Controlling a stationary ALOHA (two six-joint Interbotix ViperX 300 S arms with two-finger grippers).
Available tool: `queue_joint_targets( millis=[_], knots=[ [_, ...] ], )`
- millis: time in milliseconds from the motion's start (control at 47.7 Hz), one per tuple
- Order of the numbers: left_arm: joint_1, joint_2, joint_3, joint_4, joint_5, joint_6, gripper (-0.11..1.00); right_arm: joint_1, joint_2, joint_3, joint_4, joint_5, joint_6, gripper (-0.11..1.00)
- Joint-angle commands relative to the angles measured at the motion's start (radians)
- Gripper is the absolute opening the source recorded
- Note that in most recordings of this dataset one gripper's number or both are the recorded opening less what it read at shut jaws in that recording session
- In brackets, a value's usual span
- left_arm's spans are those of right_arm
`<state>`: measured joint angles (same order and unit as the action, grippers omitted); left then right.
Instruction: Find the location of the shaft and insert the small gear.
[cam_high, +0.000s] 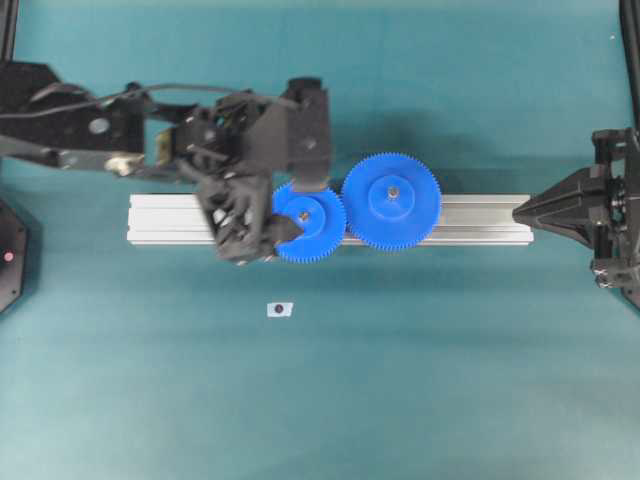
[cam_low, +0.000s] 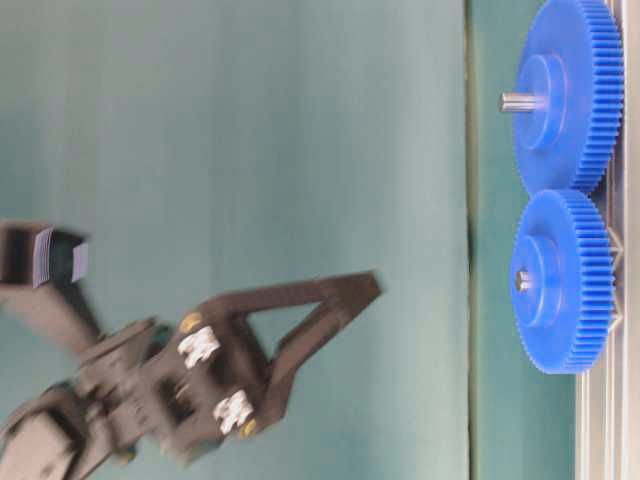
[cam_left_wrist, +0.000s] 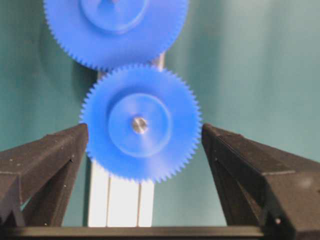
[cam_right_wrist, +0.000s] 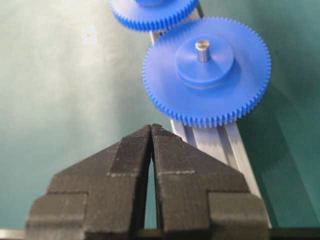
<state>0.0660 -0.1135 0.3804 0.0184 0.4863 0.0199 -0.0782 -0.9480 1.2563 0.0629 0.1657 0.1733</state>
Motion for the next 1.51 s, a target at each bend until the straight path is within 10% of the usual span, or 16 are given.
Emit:
queue_joint_targets(
  millis=[0,1489],
  knots=[
    [-0.018,-0.048,0.014,0.003,0.008,-0.002,0.92,-0.003,0.002,-0.009,-0.006,-0.003,0.009,0.08],
    [-0.054,-0.508,0.396,0.005,-0.130,-0.034,0.84,-0.005,-0.029,0.011,-0.006,-0.009,0.011,0.08]
  ],
)
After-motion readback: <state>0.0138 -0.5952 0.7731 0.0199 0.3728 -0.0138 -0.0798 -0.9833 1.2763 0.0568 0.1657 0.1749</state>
